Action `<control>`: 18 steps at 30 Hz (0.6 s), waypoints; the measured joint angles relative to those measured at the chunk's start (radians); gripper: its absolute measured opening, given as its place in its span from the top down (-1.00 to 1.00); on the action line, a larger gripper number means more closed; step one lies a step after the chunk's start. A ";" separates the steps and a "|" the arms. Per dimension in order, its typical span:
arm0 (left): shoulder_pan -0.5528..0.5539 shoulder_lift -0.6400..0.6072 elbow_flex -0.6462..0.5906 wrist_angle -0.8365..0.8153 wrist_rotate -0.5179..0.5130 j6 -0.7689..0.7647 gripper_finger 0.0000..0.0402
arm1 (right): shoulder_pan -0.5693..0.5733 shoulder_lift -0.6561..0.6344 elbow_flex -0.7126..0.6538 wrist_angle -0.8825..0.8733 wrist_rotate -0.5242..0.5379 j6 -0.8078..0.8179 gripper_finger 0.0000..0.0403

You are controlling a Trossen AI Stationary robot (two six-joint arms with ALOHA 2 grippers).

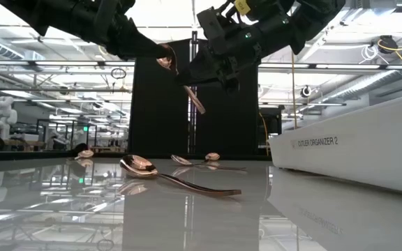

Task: Sort silverware
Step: Put the brown spoon in the white silverware organizer

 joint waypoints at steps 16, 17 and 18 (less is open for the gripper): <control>-0.003 0.002 0.000 -0.060 -0.019 0.084 0.32 | -0.003 -0.022 0.023 -0.018 -0.001 0.083 1.00; -0.003 -0.002 0.000 -0.069 -0.048 0.090 0.29 | -0.003 -0.036 0.023 -0.048 0.007 0.083 1.00; -0.003 -0.007 0.000 -0.083 -0.073 0.093 0.28 | -0.003 -0.050 0.023 -0.079 0.022 0.087 1.00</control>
